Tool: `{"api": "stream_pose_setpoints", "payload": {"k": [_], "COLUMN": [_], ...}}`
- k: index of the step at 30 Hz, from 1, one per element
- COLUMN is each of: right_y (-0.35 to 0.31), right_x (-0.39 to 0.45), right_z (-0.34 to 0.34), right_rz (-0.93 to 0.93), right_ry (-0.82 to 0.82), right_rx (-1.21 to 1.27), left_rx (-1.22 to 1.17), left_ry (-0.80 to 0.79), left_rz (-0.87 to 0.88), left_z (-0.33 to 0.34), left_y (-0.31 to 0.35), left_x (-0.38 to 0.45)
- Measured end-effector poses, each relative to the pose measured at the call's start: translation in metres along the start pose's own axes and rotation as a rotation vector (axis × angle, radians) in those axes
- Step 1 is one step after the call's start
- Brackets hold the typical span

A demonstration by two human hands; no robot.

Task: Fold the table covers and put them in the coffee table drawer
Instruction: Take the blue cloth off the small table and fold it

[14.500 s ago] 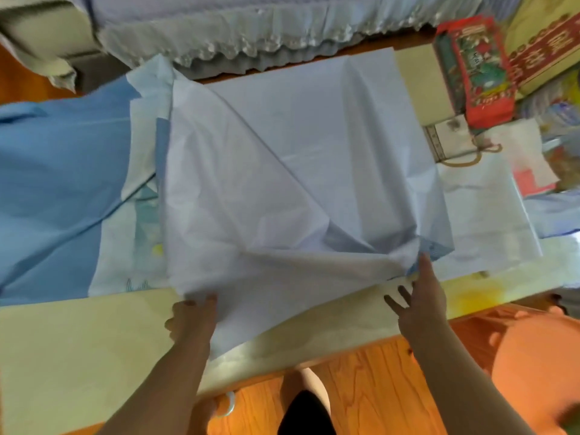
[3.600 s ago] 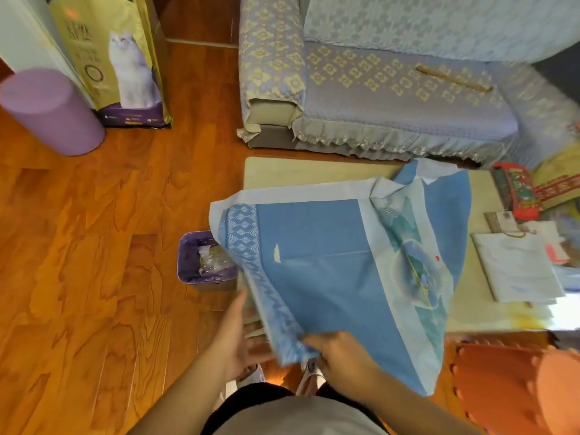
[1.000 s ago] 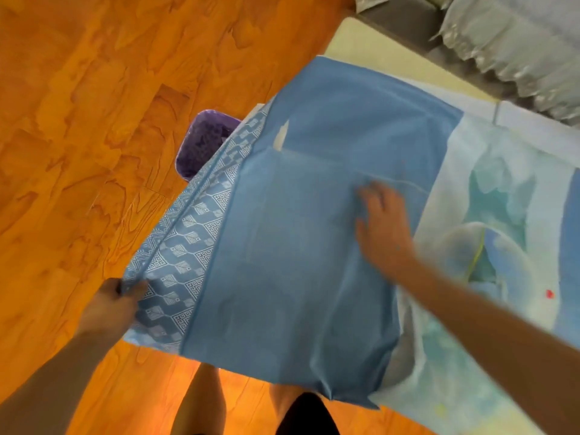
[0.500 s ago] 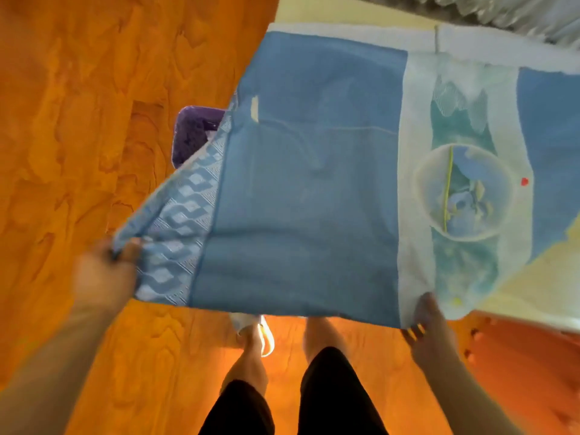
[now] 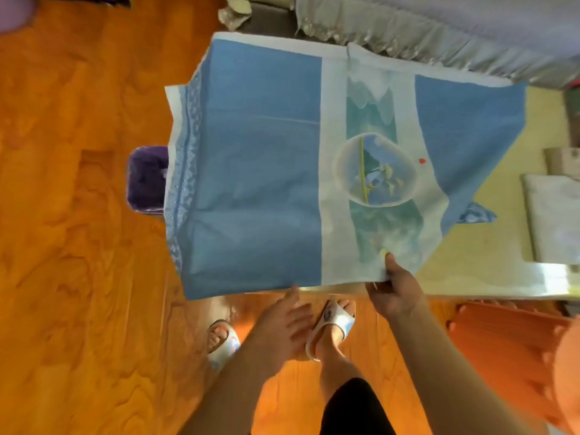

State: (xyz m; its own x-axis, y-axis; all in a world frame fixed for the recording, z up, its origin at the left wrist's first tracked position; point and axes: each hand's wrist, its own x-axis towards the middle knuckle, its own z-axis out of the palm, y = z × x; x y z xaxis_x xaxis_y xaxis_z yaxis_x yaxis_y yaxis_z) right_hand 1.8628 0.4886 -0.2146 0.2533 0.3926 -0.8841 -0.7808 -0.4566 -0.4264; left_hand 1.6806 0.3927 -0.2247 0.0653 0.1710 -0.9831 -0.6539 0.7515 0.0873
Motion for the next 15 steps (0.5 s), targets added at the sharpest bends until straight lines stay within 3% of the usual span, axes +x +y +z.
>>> {"api": "stream_pose_setpoints", "payload": {"k": [1, 2, 4, 7, 11, 13, 15], "right_y": [-0.005, -0.008, -0.017, -0.048, -0.103, -0.131, -0.164], "right_x": [-0.002, -0.002, -0.002, 0.022, 0.082, 0.099, 0.099], "right_z": [0.0, -0.002, -0.008, -0.022, -0.04, -0.035, -0.017], "right_rz": [0.013, 0.037, 0.07, 0.099, 0.237, 0.281, 0.263], "right_ry": [-0.02, -0.067, -0.165, -0.238, -0.155, -0.166, -0.28], "right_rx": [-0.021, -0.052, -0.094, 0.018, 0.316, 0.38, 0.437], "left_rx": [-0.174, -0.097, -0.195, -0.382, -0.423, -0.458, -0.534], "left_ry": [-0.222, -0.257, -0.309, -0.207, 0.005, 0.012, -0.029], "left_rz": [-0.023, -0.056, -0.01, 0.179, 0.409, 0.543, 0.645], "left_z": [0.028, 0.041, 0.089, 0.12, 0.134, 0.142, 0.154], "left_y": [0.019, 0.004, 0.007, 0.006, 0.02, 0.034, 0.055], "left_x": [0.001, -0.007, 0.004, 0.01, -0.005, -0.027, -0.055]}}
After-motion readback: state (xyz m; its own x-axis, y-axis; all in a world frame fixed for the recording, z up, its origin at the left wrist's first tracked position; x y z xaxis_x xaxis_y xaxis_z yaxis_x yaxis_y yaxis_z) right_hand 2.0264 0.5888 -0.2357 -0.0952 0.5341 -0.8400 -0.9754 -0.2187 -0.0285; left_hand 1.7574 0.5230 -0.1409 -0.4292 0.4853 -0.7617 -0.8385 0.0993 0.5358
